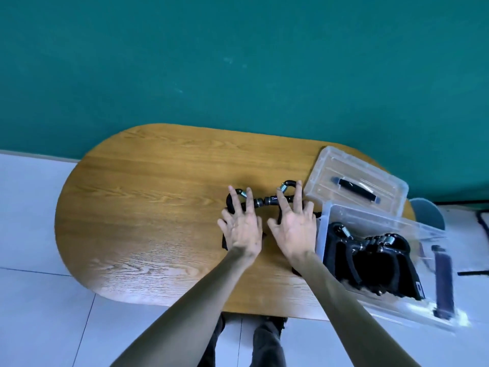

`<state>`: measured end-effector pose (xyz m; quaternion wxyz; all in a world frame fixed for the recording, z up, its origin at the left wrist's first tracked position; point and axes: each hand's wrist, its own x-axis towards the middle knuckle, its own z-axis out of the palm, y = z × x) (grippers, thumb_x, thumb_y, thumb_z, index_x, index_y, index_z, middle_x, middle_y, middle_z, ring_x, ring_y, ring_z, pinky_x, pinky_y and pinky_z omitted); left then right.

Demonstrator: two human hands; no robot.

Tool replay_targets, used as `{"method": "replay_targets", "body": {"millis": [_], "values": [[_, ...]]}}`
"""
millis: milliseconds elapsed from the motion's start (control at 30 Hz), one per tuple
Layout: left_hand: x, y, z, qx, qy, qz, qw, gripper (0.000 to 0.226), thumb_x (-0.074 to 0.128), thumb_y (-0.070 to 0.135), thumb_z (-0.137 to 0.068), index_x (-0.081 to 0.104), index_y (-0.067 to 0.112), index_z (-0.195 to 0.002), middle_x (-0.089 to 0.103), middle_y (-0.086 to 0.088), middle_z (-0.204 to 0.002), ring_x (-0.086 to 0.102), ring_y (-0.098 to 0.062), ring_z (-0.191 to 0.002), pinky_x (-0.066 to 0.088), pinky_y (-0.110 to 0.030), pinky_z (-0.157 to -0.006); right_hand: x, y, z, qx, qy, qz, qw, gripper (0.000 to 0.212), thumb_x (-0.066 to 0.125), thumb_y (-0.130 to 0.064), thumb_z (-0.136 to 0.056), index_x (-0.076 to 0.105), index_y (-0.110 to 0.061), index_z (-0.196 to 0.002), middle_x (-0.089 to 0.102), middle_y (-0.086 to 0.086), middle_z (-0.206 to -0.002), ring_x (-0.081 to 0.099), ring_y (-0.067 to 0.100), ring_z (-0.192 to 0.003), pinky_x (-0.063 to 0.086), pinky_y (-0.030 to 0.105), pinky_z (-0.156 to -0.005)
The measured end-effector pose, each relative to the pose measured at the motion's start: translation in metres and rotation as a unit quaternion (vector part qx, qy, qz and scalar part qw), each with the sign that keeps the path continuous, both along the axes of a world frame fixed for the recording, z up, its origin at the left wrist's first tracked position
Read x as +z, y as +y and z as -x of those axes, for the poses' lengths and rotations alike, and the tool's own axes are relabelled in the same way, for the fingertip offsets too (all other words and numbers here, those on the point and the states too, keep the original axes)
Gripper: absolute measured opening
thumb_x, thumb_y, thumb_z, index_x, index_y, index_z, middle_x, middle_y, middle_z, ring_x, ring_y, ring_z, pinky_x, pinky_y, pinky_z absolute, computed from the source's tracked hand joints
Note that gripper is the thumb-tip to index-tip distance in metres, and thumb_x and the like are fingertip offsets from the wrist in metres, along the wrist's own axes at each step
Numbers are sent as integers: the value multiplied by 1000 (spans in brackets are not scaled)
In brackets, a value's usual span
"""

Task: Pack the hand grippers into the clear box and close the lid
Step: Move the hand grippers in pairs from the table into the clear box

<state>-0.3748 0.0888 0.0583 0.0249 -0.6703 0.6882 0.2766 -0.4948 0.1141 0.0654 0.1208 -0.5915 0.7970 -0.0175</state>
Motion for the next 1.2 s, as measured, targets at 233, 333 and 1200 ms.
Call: {"method": "replay_targets", "body": {"millis": [233, 333, 1200], "values": [[30, 28, 73, 6, -3, 72, 997, 73, 42, 34, -105, -2, 29, -163, -20, -13, -168, 43, -34, -110, 41, -47, -94, 34, 38, 67, -35, -33, 46, 998, 73, 62, -31, -83, 37, -26, -152, 5, 14, -167, 40, 38, -114, 51, 49, -87], [44, 45, 109, -21, -8, 92, 996, 72, 42, 34, -105, -2, 29, -163, -20, -13, -168, 43, -35, -109, 40, -47, -92, 48, 58, 100, -43, -35, 56, 997, 72, 60, -34, -85, 34, -28, -152, 0, 13, -167, 40, 37, -112, 48, 47, -89], [-7, 119, 222, -166, -131, 64, 975, 71, 43, 26, -104, 4, 25, -163, -13, -20, -168, 42, -33, -111, 33, -44, -88, -25, 156, 236, -136, -69, 6, 988, 74, 64, -24, -81, 38, -26, -150, 14, 8, -166, 41, 37, -100, 51, 51, -85]]}}
